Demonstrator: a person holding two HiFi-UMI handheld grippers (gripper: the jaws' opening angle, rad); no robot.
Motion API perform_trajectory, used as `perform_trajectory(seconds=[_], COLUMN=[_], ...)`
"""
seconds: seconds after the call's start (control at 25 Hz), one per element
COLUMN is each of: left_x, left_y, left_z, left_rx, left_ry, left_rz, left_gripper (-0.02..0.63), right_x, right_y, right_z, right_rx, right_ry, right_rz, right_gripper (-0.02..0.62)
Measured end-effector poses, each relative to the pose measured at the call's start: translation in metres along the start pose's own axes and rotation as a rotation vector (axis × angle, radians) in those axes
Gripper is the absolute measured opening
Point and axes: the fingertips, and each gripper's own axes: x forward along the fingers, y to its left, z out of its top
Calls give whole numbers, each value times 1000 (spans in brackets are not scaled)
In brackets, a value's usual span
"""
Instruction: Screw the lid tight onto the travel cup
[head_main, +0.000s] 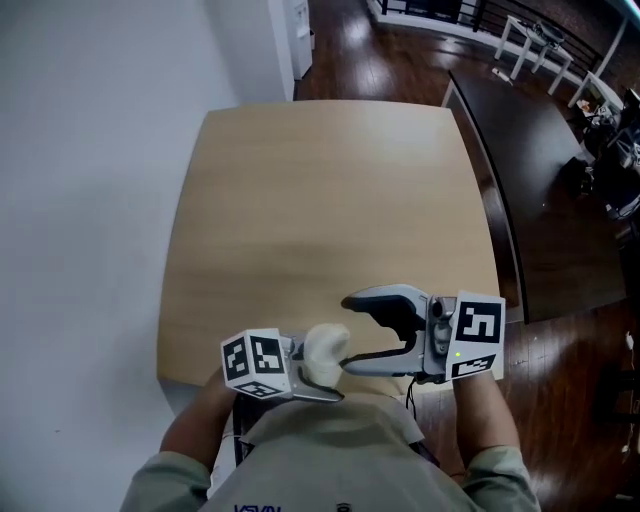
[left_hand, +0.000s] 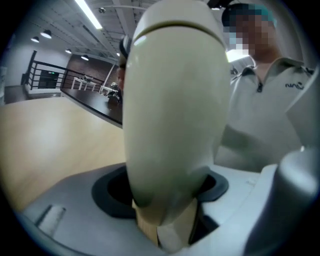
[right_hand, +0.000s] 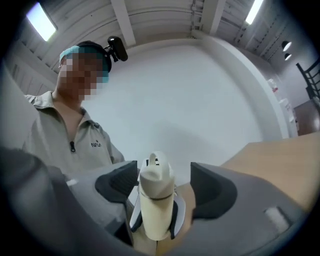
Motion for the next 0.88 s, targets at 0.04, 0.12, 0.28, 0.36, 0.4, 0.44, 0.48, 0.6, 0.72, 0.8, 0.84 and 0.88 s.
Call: perform_trajectory(seconds=[0.04,0.12,0.28,0.36,0.4,0.44,0.48,0.6,0.72,0.8,0.84,0.88], left_x=[2,5,13,14,14,15,14,9,-2,-10,-14,-17], left_y=[-4,-8,-15,-17,-17,-17,-16,-5,17,31,37,43], left_z=[-1,-4,-2,0,0,0,0,3,9,14,16,18], left_rx=[9,24,31,33,37,40,41,26,-5,-32,-40,-40], left_ry=[24,58,59,57,59,61,58,15,-82,-157,-183,-197], left_rz=[-8,-22,-37,-42,-43,-41,-36,14,131,219,268,323], left_gripper=[324,324,325,325,324,324,325,324,321,318,316,316], right_x=[6,17,23,23,22,21,20,13,2,-7,-12,-16], right_y=[5,15,37,43,43,41,38,27,5,-13,-21,-28], right_z=[1,1,-7,-14,-17,-18,-19,-17,-16,-17,-17,-17], right_rx=[-20,-53,-91,-93,-90,-85,-80,-64,-28,34,74,112], right_ry=[17,46,116,154,158,152,141,108,65,12,-25,-65], right_rz=[25,70,138,151,148,138,125,64,-46,-128,-163,-195], right_gripper=[328,333,333,333,331,326,291,290,290,290,290,290])
